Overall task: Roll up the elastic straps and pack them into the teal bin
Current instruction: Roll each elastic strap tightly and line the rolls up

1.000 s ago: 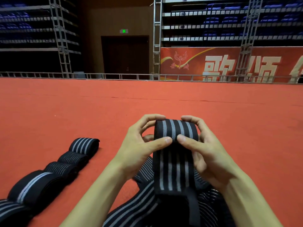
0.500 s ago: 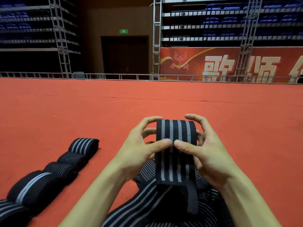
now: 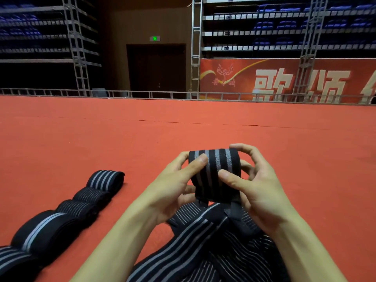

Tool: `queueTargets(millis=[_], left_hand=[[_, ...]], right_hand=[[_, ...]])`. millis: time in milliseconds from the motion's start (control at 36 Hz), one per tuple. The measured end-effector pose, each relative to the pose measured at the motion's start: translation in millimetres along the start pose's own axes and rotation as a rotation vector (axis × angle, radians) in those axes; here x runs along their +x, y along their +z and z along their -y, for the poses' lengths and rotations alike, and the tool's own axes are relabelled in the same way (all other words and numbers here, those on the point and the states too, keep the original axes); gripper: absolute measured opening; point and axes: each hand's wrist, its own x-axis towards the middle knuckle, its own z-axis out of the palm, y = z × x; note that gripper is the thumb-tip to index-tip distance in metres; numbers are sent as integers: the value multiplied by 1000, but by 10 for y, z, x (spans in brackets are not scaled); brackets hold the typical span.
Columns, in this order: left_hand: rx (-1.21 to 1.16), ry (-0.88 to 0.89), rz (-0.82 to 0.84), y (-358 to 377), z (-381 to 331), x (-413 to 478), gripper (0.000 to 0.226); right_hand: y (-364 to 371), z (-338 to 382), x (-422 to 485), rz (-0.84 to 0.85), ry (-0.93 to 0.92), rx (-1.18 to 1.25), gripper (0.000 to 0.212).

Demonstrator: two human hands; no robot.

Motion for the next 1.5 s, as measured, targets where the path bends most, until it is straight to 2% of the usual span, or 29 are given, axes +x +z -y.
queueTargets(millis=[83, 167, 250, 333, 389, 500, 667, 750, 833, 1028, 1139, 1278, 1500], left_hand=[[-70, 44, -37, -49, 4, 12, 48], [-96, 132, -83, -94, 37, 45, 52], [-86, 170, -58, -95, 70, 62, 57], [-81, 139, -16, -96, 88, 68, 62], [-104, 86, 5, -86, 81, 66, 57], [-131, 46, -46, -84, 68, 73, 55], [-13, 131, -58, -143, 92, 76, 62], [71, 129, -8, -171, 141, 86, 68], [112, 83, 51, -218, 183, 83, 69], [187, 78, 27, -266, 201, 101, 68], [196, 23, 29, -273, 247, 114, 66], [241, -18, 31, -299, 320, 137, 67], [300, -50, 55, -348, 387, 145, 64]], right_hand=[[-18, 5, 10, 21, 33, 28, 70], [-12, 23, 10, 67, 108, 54, 61], [9, 9, 10, 11, 96, -20, 62], [7, -3, 12, -39, 44, -46, 59], [-16, -25, 23, -38, 8, -86, 55], [-37, -63, 34, -7, -49, -129, 49], [-114, -24, 21, 102, 26, -195, 64], [-143, -11, 6, 114, 37, -251, 71], [-125, -13, 1, 109, 22, -268, 68], [-126, -98, 20, 100, 52, -276, 69], [-179, -110, 24, 139, 83, -336, 70], [-259, -180, 41, 157, 130, -296, 69], [-280, -296, 69, 173, 126, -483, 71]])
